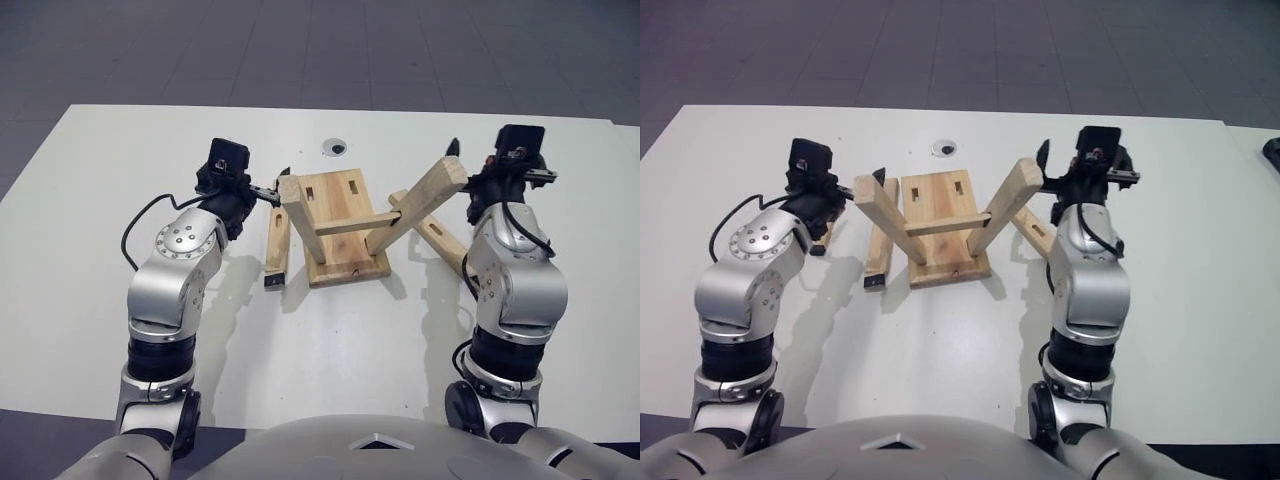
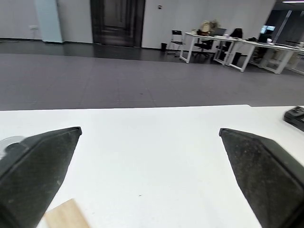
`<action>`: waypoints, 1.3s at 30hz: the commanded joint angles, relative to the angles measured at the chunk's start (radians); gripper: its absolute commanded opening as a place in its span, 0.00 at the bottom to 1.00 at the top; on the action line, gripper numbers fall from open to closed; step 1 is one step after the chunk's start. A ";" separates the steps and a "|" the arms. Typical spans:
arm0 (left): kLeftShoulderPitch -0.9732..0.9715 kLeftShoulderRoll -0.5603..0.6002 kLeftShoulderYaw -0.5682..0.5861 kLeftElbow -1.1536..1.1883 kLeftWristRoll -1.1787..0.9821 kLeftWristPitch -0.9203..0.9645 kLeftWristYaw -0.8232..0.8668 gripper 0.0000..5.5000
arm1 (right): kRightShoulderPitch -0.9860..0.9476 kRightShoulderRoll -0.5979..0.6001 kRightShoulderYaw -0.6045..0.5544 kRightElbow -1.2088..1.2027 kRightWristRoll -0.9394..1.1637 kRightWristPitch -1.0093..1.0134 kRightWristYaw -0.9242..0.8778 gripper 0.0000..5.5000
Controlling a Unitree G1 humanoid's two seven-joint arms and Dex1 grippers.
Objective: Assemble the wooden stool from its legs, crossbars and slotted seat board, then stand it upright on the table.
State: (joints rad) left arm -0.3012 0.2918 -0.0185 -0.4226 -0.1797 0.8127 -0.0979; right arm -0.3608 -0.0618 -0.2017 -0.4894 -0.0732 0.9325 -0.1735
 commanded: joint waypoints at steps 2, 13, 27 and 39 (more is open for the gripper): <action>0.051 0.098 -0.062 -0.134 -0.033 -0.017 -0.152 0.98 | -0.094 -0.131 -0.130 0.058 0.012 -0.072 0.025 0.98; 0.021 0.242 0.020 -0.110 -0.049 -0.062 -0.307 0.98 | -0.159 -0.271 -0.234 -0.073 0.505 -0.082 0.474 0.98; -0.274 -0.002 0.415 0.129 -0.126 -0.112 0.077 0.98 | 0.014 -0.790 0.039 -0.022 0.653 -0.058 0.875 0.98; -0.317 -0.084 0.304 0.188 -0.105 -0.183 0.129 0.98 | -0.199 -0.602 0.225 0.401 0.298 -0.511 0.771 0.98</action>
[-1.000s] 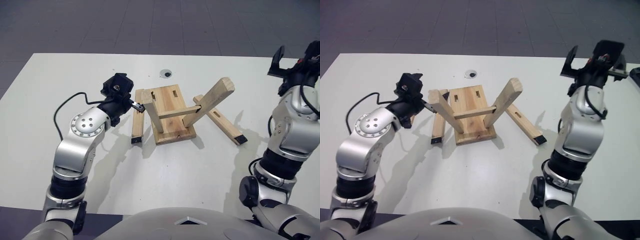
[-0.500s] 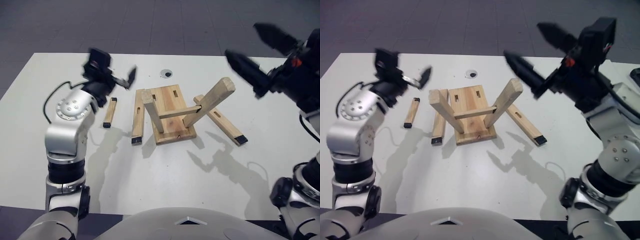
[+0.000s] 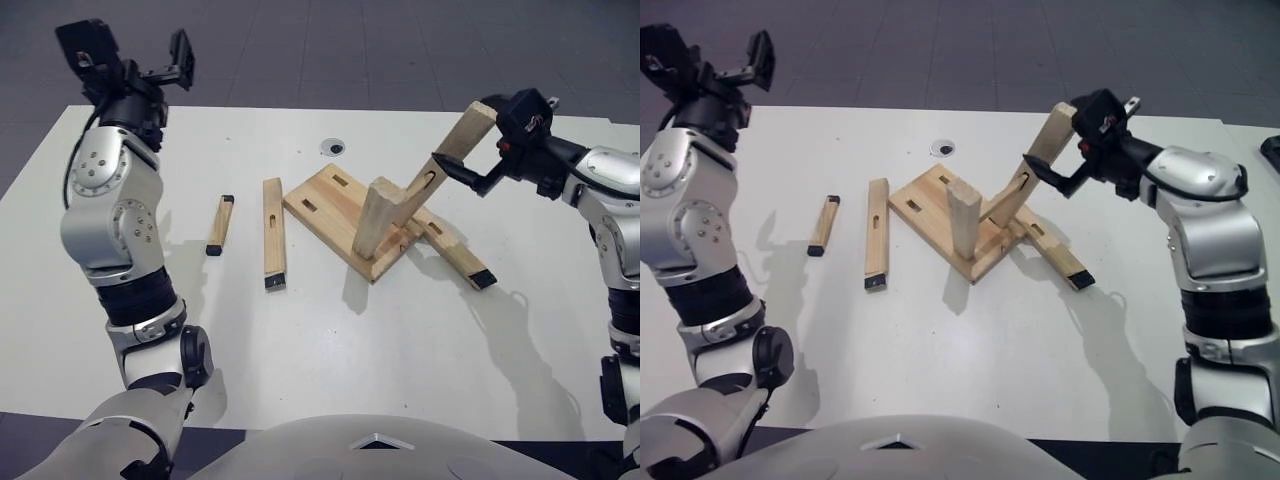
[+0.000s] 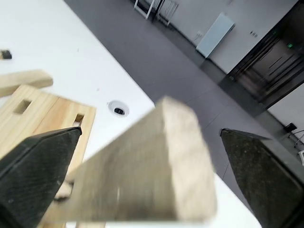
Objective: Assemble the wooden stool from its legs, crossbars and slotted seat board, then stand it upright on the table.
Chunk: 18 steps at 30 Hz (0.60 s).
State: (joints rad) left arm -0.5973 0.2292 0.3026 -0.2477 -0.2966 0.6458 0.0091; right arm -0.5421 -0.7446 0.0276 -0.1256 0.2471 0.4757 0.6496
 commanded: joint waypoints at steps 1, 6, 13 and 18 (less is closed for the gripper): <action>-0.022 -0.029 -0.017 0.014 0.009 -0.018 0.029 0.98 | -0.018 0.104 -0.032 0.034 -0.014 -0.063 -0.080 0.98; -0.018 -0.040 0.012 0.011 0.003 -0.040 0.070 0.98 | 0.048 0.134 -0.209 -0.273 0.402 0.172 0.003 0.98; -0.027 -0.038 0.005 0.011 -0.001 -0.048 0.075 0.98 | 0.173 0.012 -0.126 -0.537 0.572 0.349 0.060 0.98; -0.028 -0.051 -0.011 0.021 0.002 -0.057 0.078 0.98 | 0.212 -0.017 -0.042 -0.506 0.509 0.332 0.095 0.98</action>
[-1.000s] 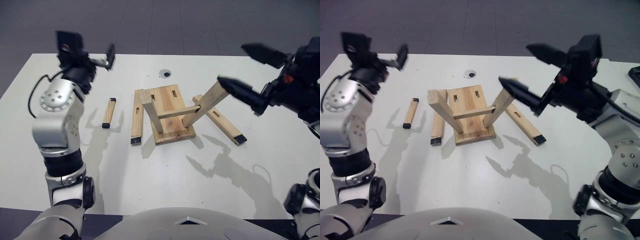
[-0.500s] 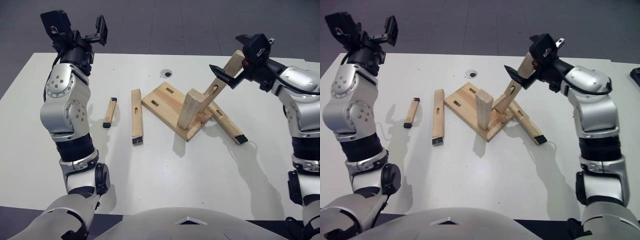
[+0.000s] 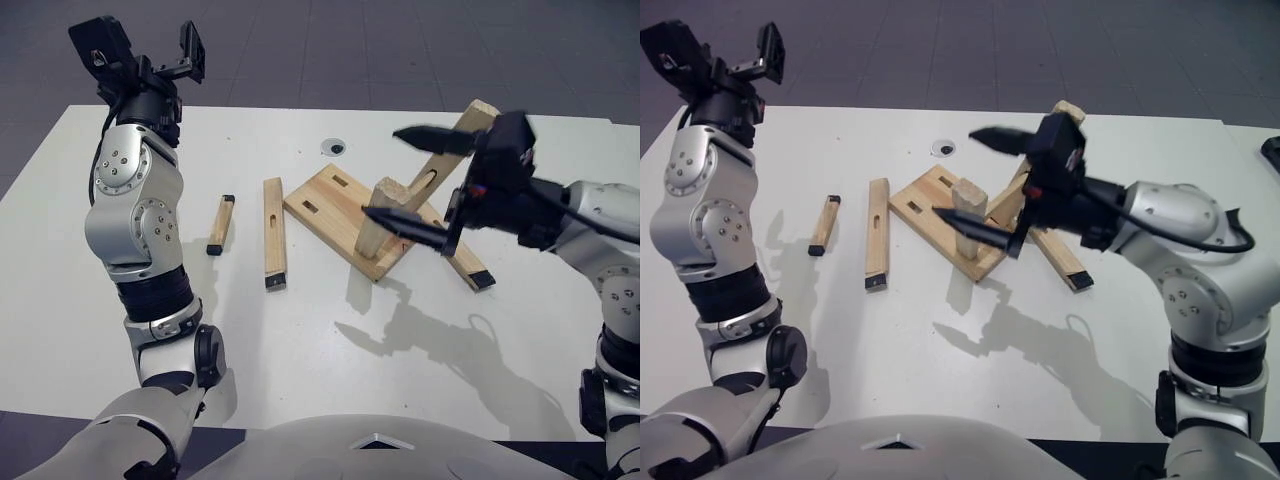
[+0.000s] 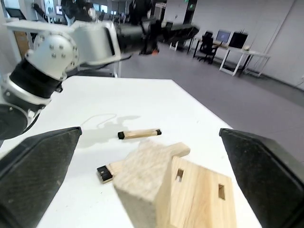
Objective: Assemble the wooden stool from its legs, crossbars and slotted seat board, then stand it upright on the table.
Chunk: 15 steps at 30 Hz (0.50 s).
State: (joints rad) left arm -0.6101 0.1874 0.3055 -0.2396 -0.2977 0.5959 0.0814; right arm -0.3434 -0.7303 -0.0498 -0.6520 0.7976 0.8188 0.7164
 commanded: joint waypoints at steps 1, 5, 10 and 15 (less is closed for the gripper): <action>-0.016 -0.012 -0.017 0.014 0.004 -0.008 0.006 0.98 | 0.012 -0.042 0.042 0.036 -0.062 -0.020 0.036 0.98; -0.013 -0.023 -0.024 0.014 0.004 -0.009 0.013 0.98 | 0.016 -0.103 0.079 0.097 -0.194 -0.101 0.076 0.98; -0.020 -0.027 -0.031 0.020 0.005 -0.008 0.017 0.98 | -0.070 -0.179 0.160 0.284 -0.463 -0.348 0.154 0.98; -0.025 -0.032 -0.042 0.025 0.006 -0.014 0.022 0.98 | -0.204 -0.108 0.217 0.476 -0.588 -0.485 0.165 0.98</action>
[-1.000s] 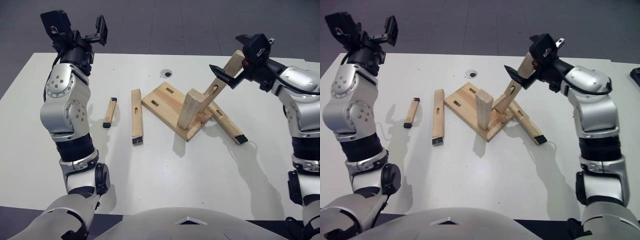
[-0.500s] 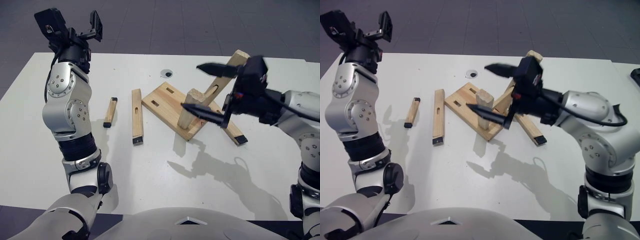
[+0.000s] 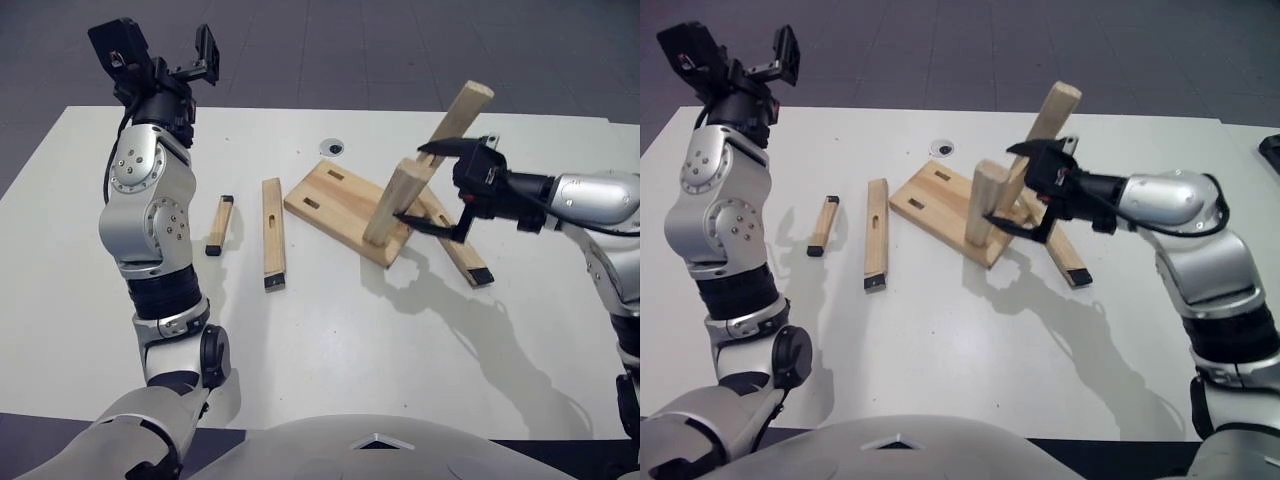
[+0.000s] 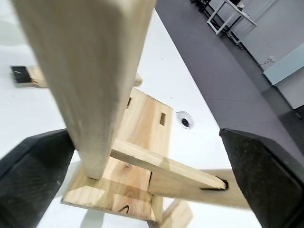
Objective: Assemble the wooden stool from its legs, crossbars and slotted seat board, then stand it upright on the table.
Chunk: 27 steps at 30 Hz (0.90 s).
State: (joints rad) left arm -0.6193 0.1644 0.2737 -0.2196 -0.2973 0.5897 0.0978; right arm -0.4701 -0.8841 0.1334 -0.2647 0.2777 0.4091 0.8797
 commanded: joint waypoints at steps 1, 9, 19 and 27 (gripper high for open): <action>-0.015 -0.011 -0.015 0.005 0.008 -0.008 0.007 0.98 | -0.090 0.060 0.041 0.111 -0.098 -0.103 -0.011 0.98; -0.014 -0.021 -0.026 -0.005 0.007 -0.003 0.020 0.98 | -0.111 0.223 -0.170 -0.018 0.180 0.042 -0.105 0.98; -0.035 -0.022 -0.023 0.018 0.007 -0.019 0.022 0.98 | 0.000 0.552 0.052 -0.102 0.303 0.262 -0.420 0.98; -0.043 -0.014 -0.029 0.035 0.007 -0.027 0.010 0.98 | -0.043 0.344 0.011 0.106 0.095 0.140 -0.264 0.98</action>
State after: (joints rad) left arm -0.6478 0.1367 0.2441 -0.1893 -0.2968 0.5629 0.1147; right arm -0.4771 -0.4238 0.1988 -0.1757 0.4112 0.5894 0.5384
